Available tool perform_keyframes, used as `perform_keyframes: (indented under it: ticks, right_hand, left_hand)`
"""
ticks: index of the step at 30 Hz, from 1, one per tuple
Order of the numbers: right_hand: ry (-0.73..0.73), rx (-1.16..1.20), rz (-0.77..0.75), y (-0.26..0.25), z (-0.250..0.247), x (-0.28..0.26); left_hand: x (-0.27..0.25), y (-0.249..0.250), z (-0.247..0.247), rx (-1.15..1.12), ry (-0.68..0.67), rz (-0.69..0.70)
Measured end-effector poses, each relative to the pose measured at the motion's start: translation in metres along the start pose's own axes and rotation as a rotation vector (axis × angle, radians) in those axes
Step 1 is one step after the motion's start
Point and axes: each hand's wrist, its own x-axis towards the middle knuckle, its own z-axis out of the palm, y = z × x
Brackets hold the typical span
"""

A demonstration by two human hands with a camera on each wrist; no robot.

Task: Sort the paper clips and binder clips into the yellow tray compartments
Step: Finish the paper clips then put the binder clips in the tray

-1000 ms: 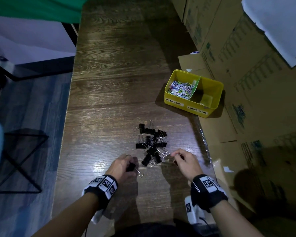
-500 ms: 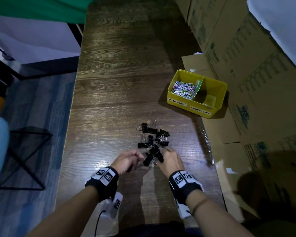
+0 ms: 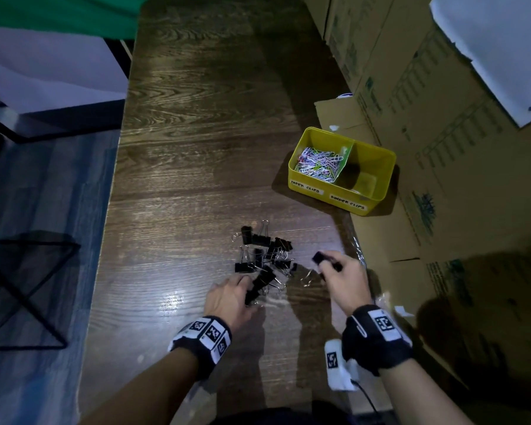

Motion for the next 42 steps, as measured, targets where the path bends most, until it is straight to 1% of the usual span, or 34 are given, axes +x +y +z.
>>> perform_keyframes:
  ticks: [2, 4, 5, 6, 8, 10, 11, 12, 13, 14, 15, 16, 17, 19, 20, 21, 23, 24, 25, 26, 28, 29, 30, 31, 32, 33, 35, 36, 37, 38, 39, 40, 42]
  right_hand:
    - [0.054, 0.152, 0.031, -0.002, -0.011, 0.015]
    - [0.090, 0.281, 0.043, -0.009, -0.024, 0.029]
    - [0.104, 0.338, 0.047, -0.015, -0.031, 0.035]
    - [0.121, 0.391, 0.049, -0.021, -0.039, 0.042]
    - [0.167, 0.508, 0.042, -0.036, -0.056, 0.057]
    - [0.227, 0.544, 0.045, -0.048, -0.072, 0.080]
    - [0.266, 0.507, 0.056, -0.052, -0.078, 0.094]
    - [0.305, 0.458, 0.053, -0.056, -0.083, 0.108]
    - [0.347, 0.409, 0.025, -0.060, -0.086, 0.123]
    - [0.372, 0.355, -0.010, -0.065, -0.087, 0.135]
    - [0.371, 0.288, -0.043, -0.069, -0.087, 0.147]
    - [0.340, 0.193, -0.054, -0.072, -0.086, 0.157]
    - [0.274, 0.082, -0.048, -0.074, -0.085, 0.165]
    - [0.101, -0.158, -0.027, -0.077, -0.085, 0.169]
    - [0.057, -0.248, -0.044, -0.076, -0.087, 0.168]
    - [0.072, -0.307, -0.099, -0.074, -0.089, 0.168]
    - [0.231, -0.360, -0.182, -0.067, -0.094, 0.163]
    - [0.302, -0.358, -0.163, -0.061, -0.095, 0.161]
    - [0.316, -0.354, -0.116, -0.053, -0.095, 0.159]
    - [0.259, -0.339, -0.039, -0.042, -0.092, 0.158]
    - [0.095, -0.309, 0.097, -0.024, -0.082, 0.155]
    - [0.046, -0.291, 0.134, -0.018, -0.077, 0.151]
    - [0.032, -0.294, 0.158, -0.014, -0.071, 0.147]
    - [0.039, -0.318, 0.177, -0.012, -0.065, 0.143]
    - [0.050, -0.365, 0.177, -0.010, -0.059, 0.138]
    - [0.045, -0.402, 0.162, -0.008, -0.054, 0.133]
    - [-0.001, -0.416, 0.156, -0.008, -0.046, 0.121]
    - [-0.025, -0.402, 0.168, -0.009, -0.044, 0.114]
    - [-0.043, -0.411, 0.167, -0.010, -0.042, 0.108]
    - [-0.044, -0.404, 0.149, -0.010, -0.040, 0.104]
    - [-0.050, -0.390, 0.144, -0.011, -0.037, 0.100]
    - [-0.061, -0.371, 0.136, -0.011, -0.036, 0.097]
    - [-0.069, -0.353, 0.118, -0.013, -0.031, 0.091]
  left_hand:
    - [0.001, -0.008, -0.007, -0.070, -0.014, 0.013]
    - [0.003, -0.020, -0.015, -0.269, -0.101, -0.080]
    - [0.005, -0.028, -0.019, -0.432, -0.164, -0.146]
    - [0.006, -0.034, -0.023, -0.637, -0.181, -0.200]
    - [0.008, -0.045, -0.033, -0.993, -0.138, -0.314]
    - [0.009, -0.050, -0.045, -1.332, -0.136, -0.472]
    - [0.010, -0.052, -0.052, -1.511, -0.156, -0.536]
    - [0.013, -0.052, -0.060, -1.683, -0.180, -0.560]
    - [0.017, -0.051, -0.069, -1.823, -0.201, -0.553]
    - [0.023, -0.046, -0.080, -1.926, -0.222, -0.515]
    - [0.031, -0.039, -0.090, -1.984, -0.227, -0.475]
    - [0.039, -0.028, -0.102, -2.022, -0.233, -0.432]
    - [0.049, -0.016, -0.114, -2.041, -0.245, -0.390]
    - [0.070, 0.011, -0.135, -2.053, -0.291, -0.311]
    - [0.083, 0.024, -0.143, -2.043, -0.319, -0.289]
    - [0.095, 0.036, -0.151, -2.024, -0.350, -0.274]
    - [0.120, 0.061, -0.164, -1.975, -0.433, -0.232]
    - [0.132, 0.074, -0.170, -1.944, -0.477, -0.204]
    - [0.143, 0.087, -0.174, -1.907, -0.510, -0.186]
    - [0.153, 0.099, -0.178, -1.855, -0.528, -0.183]
    - [0.174, 0.123, -0.180, -1.723, -0.523, -0.209]
    - [0.182, 0.136, -0.181, -1.652, -0.519, -0.208]
    - [0.189, 0.149, -0.180, -1.564, -0.515, -0.198]
    - [0.195, 0.162, -0.180, -1.450, -0.499, -0.181]
    - [0.199, 0.175, -0.177, -1.305, -0.452, -0.144]
    - [0.204, 0.185, -0.171, -1.108, -0.375, -0.070]
    - [0.211, 0.195, -0.160, -0.519, -0.187, 0.186]
    - [0.210, 0.197, -0.155, -0.241, -0.123, 0.305]
    - [0.209, 0.197, -0.149, -0.044, -0.086, 0.410]
    - [0.209, 0.195, -0.143, 0.076, -0.082, 0.479]
    - [0.207, 0.191, -0.138, 0.142, -0.090, 0.515]
    - [0.206, 0.185, -0.132, 0.178, -0.105, 0.527]
    - [0.203, 0.169, -0.126, 0.139, -0.148, 0.539]
